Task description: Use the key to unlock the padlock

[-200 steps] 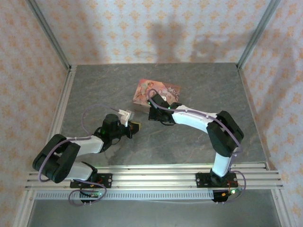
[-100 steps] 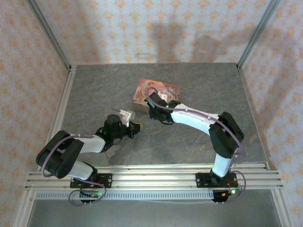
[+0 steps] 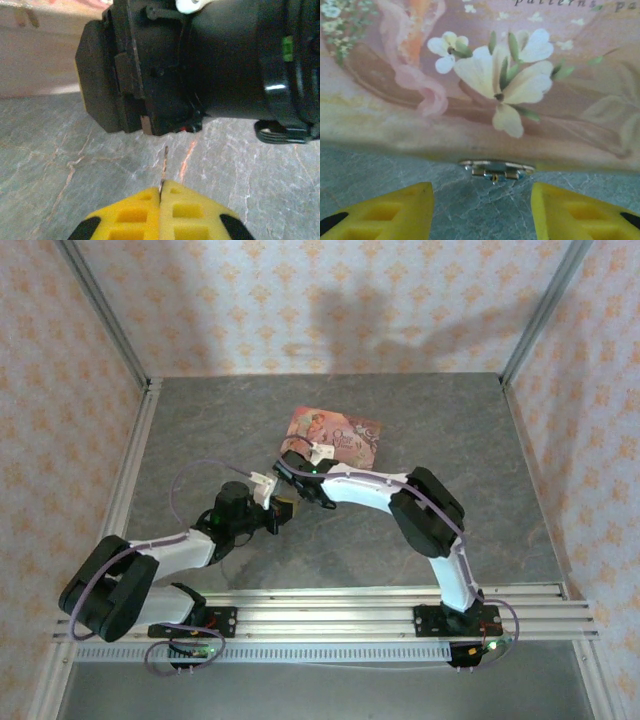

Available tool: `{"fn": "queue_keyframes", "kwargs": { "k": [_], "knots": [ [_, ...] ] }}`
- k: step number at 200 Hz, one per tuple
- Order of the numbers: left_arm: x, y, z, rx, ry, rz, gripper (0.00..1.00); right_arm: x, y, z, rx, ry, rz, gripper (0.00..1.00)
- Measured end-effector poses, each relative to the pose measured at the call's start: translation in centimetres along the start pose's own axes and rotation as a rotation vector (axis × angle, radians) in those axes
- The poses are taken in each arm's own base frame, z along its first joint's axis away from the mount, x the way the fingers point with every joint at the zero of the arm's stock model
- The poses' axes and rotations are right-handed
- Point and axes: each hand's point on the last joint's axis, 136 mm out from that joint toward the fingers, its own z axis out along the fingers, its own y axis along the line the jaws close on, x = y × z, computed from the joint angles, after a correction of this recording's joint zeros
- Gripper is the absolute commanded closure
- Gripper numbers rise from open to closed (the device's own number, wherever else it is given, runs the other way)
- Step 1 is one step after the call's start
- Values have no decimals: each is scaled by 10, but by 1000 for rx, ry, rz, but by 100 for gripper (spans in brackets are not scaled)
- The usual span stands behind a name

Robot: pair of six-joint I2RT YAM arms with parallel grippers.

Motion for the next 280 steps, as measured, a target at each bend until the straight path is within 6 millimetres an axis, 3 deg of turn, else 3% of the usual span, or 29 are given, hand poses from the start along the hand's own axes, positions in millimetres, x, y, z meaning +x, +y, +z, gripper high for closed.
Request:
{"fn": "queue_keyframes", "kwargs": {
  "k": [46,122,187,229,280],
  "knots": [
    [1,-2,-4,0,3,17,100,-15,4,4,34,-64,18,47],
    [3,-1,-5,-1,9,22,100,-18,0,18,67,-83,23,52],
    [6,-1,-6,-2,12,28,100,-20,-2,36,71,-85,41,64],
    [6,-1,-6,-2,12,28,100,-27,-5,41,69,-93,39,86],
    [7,-1,-6,-2,12,28,100,-27,-7,41,65,-95,-6,95]
  ]
}}
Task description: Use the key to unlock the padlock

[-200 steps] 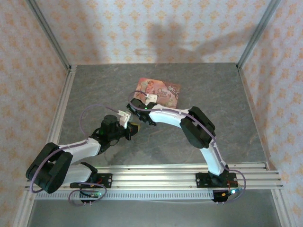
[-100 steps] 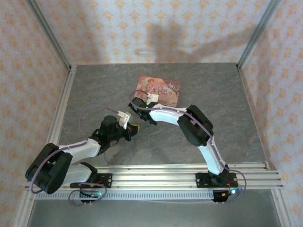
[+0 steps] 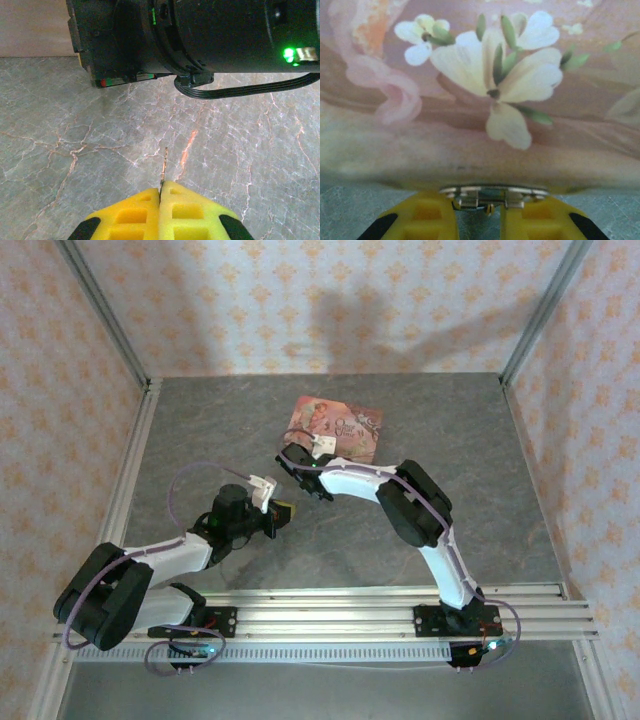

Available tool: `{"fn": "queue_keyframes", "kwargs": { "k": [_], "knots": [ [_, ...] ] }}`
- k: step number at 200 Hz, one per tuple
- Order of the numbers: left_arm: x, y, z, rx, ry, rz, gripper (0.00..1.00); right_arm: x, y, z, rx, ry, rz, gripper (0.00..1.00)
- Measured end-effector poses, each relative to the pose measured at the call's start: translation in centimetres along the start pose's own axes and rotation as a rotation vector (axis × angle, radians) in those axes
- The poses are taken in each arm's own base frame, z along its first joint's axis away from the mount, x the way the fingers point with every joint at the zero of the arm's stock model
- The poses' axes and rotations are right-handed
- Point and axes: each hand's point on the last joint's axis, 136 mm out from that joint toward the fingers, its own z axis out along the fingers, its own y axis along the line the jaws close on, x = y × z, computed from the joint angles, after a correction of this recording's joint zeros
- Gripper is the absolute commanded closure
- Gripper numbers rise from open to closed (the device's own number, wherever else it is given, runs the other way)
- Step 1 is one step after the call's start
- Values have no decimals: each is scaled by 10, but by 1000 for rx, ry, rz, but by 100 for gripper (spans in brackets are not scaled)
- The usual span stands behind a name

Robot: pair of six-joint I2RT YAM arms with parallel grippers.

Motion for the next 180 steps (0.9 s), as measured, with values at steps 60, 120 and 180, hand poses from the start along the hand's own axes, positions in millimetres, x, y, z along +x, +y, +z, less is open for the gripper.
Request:
{"fn": "queue_keyframes", "kwargs": {
  "k": [60,120,180],
  "knots": [
    [8,2,4,2,25,-13,100,16,-15,-20,-91,112,-57,95],
    [9,5,18,30,8,-80,100,19,-2,-54,-248,230,-34,96],
    [-12,1,23,63,-87,-112,100,16,-3,-79,-344,330,-3,96]
  ]
}}
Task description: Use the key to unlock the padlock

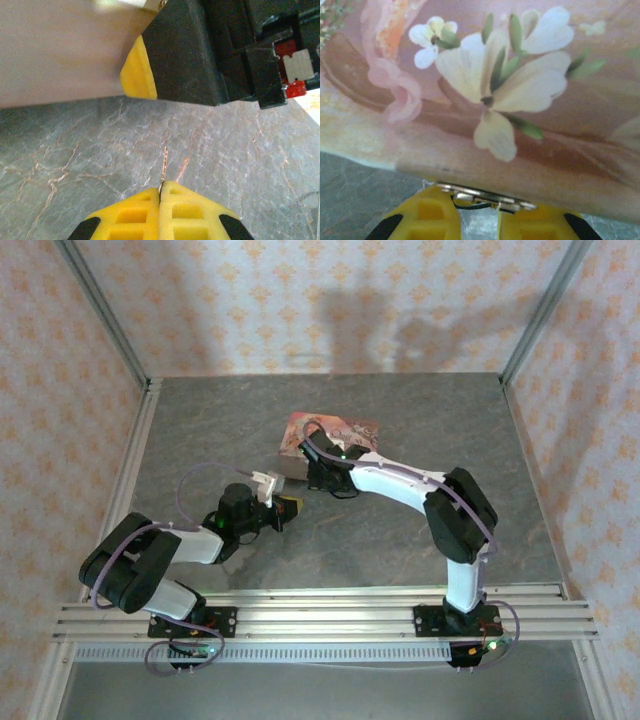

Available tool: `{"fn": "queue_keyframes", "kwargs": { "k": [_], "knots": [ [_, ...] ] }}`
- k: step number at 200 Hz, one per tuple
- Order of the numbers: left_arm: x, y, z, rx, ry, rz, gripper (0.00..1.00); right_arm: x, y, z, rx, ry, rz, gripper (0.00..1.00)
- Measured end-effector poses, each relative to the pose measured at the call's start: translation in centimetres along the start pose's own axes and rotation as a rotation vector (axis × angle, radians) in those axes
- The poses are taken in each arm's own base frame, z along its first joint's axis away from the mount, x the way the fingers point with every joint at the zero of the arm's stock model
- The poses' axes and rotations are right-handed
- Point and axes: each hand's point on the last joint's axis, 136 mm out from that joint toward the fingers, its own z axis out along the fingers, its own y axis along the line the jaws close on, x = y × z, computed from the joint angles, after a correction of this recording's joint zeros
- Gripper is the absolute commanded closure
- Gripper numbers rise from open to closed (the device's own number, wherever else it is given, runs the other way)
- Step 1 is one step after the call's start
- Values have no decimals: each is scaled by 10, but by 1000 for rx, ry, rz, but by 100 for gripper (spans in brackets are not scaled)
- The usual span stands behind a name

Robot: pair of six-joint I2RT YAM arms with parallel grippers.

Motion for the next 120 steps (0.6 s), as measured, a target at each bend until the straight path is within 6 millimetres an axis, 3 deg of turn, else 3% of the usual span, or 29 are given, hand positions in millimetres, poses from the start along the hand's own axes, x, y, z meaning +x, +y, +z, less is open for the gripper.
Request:
{"fn": "queue_keyframes", "kwargs": {
  "k": [64,120],
  "knots": [
    [-9,-4,0,16,-37,-7,100,8,3,-13,-83,108,58,96],
    [-11,-11,0,53,-35,-11,100,-4,11,-40,-192,135,144,96]
  ]
}}
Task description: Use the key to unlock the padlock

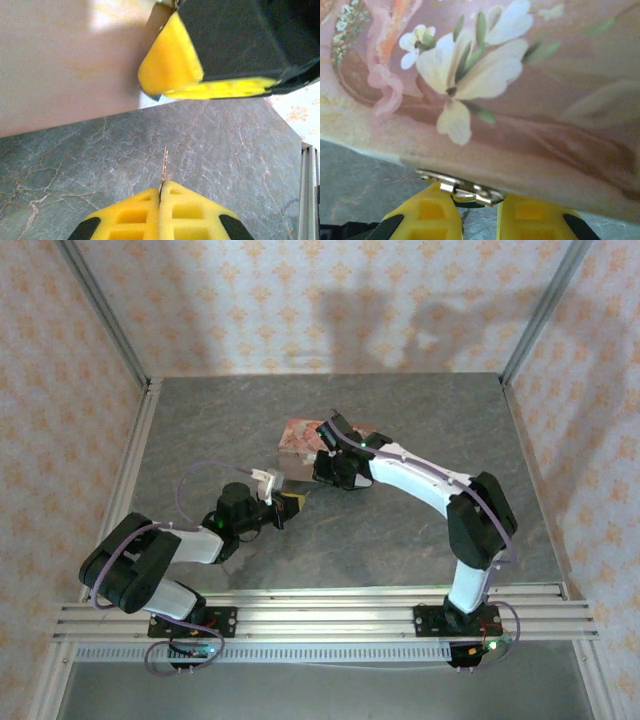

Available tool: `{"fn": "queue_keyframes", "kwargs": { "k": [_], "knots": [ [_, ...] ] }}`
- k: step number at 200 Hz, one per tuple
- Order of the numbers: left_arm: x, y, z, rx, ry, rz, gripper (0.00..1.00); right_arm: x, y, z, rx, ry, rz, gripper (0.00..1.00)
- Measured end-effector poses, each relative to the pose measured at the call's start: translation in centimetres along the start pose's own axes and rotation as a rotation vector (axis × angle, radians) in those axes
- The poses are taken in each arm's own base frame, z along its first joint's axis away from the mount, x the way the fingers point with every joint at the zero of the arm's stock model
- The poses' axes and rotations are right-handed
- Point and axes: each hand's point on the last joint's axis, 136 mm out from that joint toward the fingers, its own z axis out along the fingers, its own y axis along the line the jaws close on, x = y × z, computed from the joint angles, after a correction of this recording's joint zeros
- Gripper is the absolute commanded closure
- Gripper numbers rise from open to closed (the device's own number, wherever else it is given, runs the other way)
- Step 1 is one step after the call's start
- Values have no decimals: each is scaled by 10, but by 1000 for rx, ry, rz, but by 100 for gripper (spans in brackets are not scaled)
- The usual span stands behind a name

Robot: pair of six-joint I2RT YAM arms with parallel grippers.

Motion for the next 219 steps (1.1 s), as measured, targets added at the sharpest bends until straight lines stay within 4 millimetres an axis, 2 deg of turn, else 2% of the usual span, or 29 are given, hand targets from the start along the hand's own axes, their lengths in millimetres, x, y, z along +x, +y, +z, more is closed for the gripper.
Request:
{"fn": "queue_keyframes", "kwargs": {
  "k": [80,154,219],
  "knots": [
    [-24,-13,12,70,-44,5,100,2,5,-7,-50,42,39,98],
    [-15,-5,20,76,-27,-27,100,2,7,-13,-76,55,62,98],
    [-26,1,17,75,-62,-37,100,5,5,-14,-81,66,67,99]
  ]
}}
